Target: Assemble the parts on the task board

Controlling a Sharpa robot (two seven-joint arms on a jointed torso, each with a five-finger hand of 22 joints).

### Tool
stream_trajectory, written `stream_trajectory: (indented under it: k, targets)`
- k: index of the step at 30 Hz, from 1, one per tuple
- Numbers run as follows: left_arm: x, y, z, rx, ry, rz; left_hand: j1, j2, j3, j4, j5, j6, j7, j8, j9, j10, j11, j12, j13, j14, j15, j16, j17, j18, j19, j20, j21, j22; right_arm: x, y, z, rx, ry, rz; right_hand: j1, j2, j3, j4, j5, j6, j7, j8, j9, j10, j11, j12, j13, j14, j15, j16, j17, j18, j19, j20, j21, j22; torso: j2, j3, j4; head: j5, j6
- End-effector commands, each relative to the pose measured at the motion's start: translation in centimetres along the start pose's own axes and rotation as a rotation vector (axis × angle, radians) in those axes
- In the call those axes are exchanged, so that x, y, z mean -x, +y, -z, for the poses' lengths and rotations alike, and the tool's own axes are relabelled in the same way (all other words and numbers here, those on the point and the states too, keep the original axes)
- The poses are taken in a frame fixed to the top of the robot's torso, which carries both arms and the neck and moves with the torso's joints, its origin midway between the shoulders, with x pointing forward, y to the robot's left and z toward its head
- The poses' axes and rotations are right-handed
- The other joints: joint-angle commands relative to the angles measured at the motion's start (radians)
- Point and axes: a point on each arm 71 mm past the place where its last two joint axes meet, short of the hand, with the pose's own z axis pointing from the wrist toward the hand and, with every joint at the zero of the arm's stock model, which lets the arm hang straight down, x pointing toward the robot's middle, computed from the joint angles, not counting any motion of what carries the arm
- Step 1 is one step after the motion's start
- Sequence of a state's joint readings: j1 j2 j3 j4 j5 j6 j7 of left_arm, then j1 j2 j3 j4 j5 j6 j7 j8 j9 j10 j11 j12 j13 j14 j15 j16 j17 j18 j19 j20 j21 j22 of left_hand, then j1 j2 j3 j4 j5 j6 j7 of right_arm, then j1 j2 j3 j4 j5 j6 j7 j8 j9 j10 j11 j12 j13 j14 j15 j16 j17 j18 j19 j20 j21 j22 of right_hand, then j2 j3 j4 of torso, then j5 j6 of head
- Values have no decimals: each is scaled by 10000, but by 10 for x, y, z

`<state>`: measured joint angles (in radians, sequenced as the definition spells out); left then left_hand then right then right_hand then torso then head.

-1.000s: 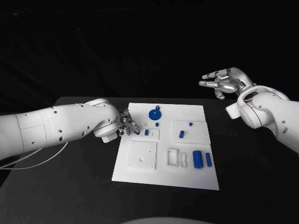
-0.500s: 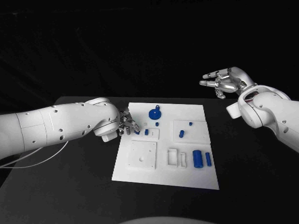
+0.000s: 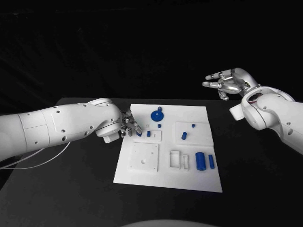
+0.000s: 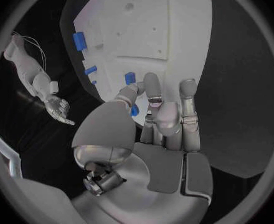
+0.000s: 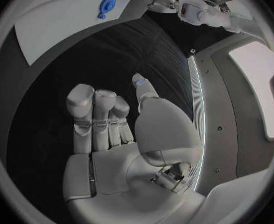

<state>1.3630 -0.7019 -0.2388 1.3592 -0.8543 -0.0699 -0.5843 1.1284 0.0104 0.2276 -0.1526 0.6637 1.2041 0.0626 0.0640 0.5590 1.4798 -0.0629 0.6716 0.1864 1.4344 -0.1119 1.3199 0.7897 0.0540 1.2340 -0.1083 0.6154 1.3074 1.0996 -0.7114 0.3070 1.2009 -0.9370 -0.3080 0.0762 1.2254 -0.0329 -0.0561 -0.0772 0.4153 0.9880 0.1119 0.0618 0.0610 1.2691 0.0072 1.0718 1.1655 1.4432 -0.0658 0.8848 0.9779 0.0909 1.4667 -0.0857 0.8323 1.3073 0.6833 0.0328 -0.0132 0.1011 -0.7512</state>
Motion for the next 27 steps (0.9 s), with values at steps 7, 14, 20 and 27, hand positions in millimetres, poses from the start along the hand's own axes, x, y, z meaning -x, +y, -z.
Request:
stream_trajectory:
  k: [7,14,20,27]
  targets:
    - [-9,-2,-1,-16,591,-316,70,132,31,26,-246,1559,-971,25,2254,362,-182,112,133,44,-44,121,89,59,-46,38,47,189,0,0,0,41,101,4,-38,4,-2,44,68,66,22,3,16,-23,-18,-59,-9,21,-22,-67,-9,117,584,-23,-26,487,1,-10,7,-1,-22]
    - [-9,-3,-1,-17,627,-344,131,222,-56,126,-623,1597,-986,24,2269,361,-185,145,238,55,-29,188,139,12,-67,20,50,188,0,0,0,38,106,7,-36,8,15,49,74,95,20,3,17,-15,-20,-60,-8,22,-25,-72,-11,113,585,-25,-18,484,3,-8,7,-37,-45]
    - [-10,-4,-1,-36,657,-370,153,264,-96,185,-740,1612,-992,24,2286,362,-188,164,286,55,-33,218,155,-9,-65,6,58,189,0,0,0,39,109,8,-36,8,15,49,74,95,20,3,17,-15,-20,-60,-8,22,-25,-72,-11,113,585,-25,-18,484,-2,-5,1,-9,-66]
    - [-10,-4,-1,-31,698,-401,164,293,-125,239,-773,1627,-998,23,2307,360,-191,179,328,55,-33,248,169,-18,-67,6,59,188,0,0,0,33,105,10,-36,8,15,49,74,95,20,3,17,-15,-20,-60,-8,22,-25,-72,-11,113,585,-25,-18,484,1,1,6,-1,-78]
